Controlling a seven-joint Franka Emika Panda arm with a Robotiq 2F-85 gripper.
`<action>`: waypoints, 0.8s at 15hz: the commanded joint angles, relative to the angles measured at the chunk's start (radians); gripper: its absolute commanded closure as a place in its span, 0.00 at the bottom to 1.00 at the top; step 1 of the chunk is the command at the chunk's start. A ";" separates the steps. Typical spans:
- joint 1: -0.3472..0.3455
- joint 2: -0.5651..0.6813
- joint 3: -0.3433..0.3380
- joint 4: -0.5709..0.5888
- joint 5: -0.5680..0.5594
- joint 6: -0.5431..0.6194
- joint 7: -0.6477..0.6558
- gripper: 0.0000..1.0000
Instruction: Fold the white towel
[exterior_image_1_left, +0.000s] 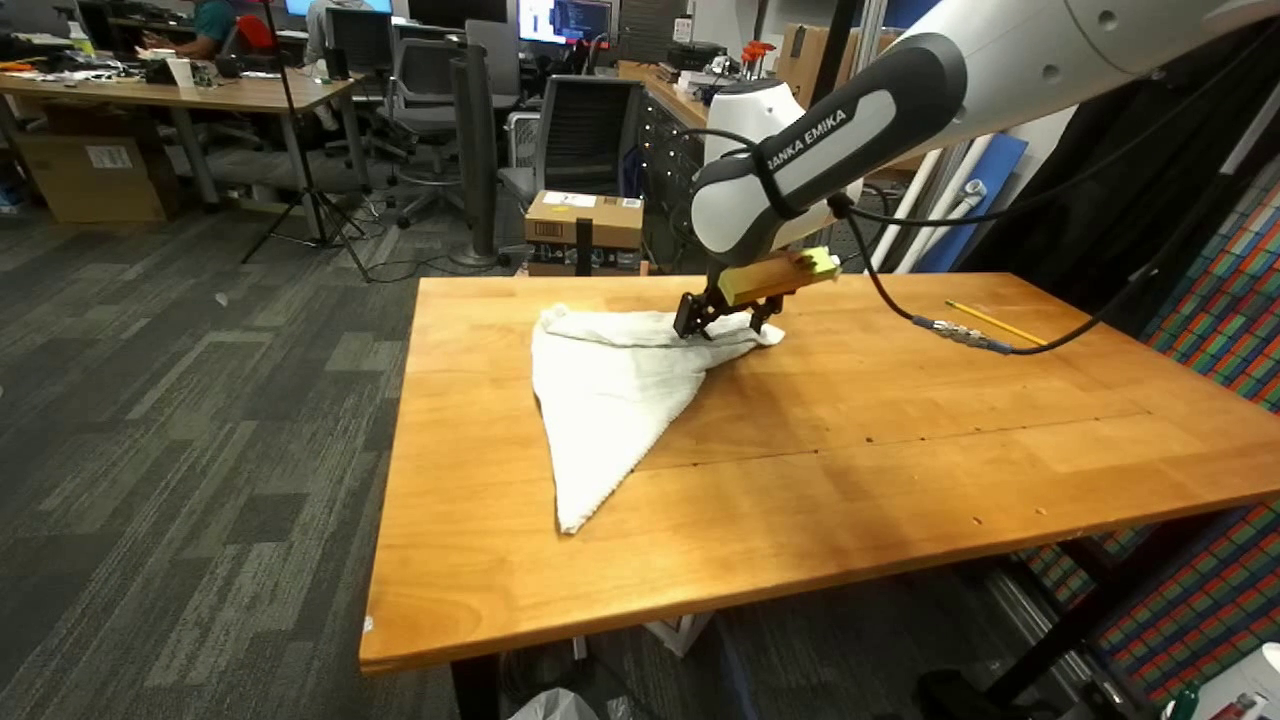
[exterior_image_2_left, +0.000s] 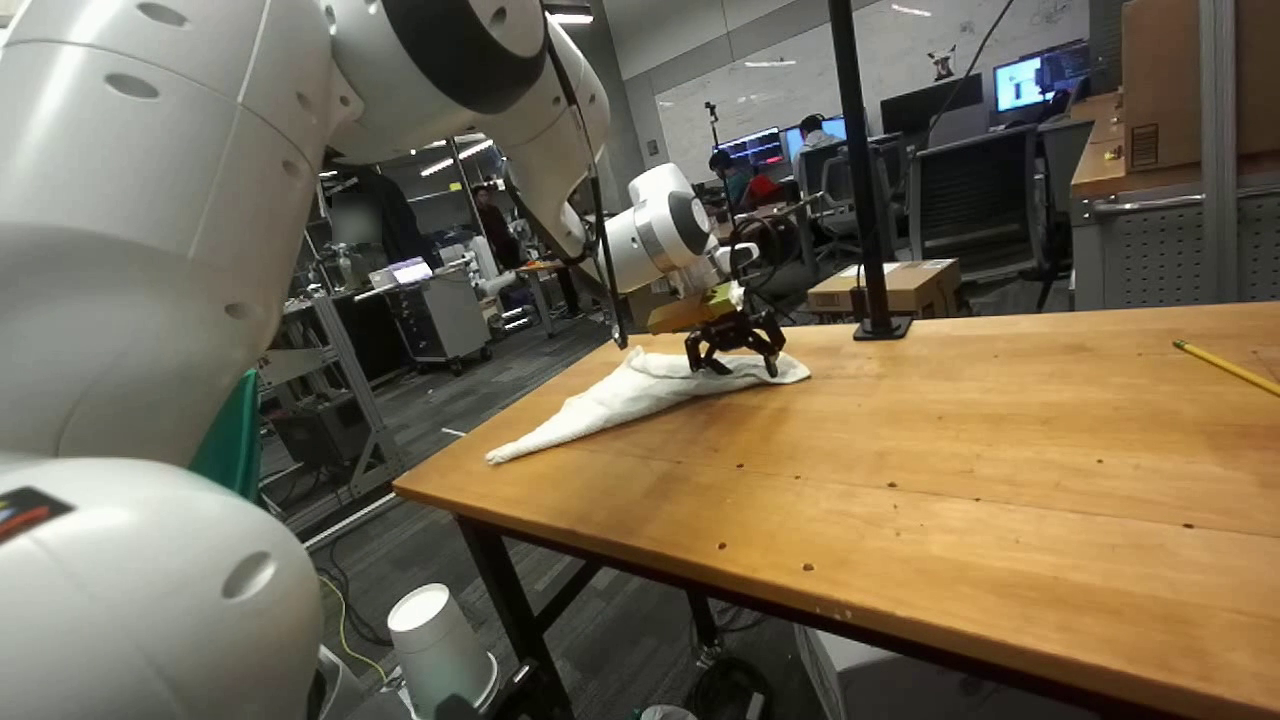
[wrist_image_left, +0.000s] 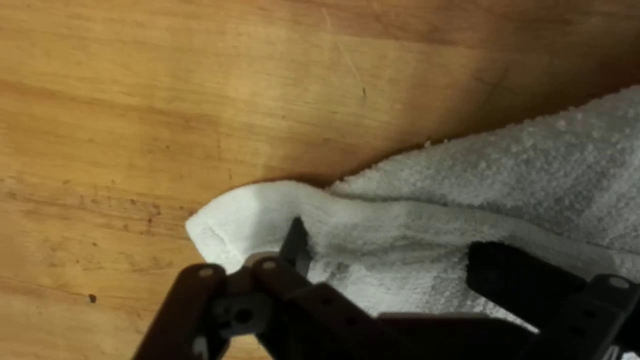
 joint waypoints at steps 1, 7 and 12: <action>-0.002 0.004 0.002 0.012 0.026 -0.033 -0.026 0.49; 0.021 -0.053 0.006 -0.042 0.014 -0.065 -0.002 0.97; 0.115 -0.162 0.008 -0.093 -0.032 -0.154 0.084 0.99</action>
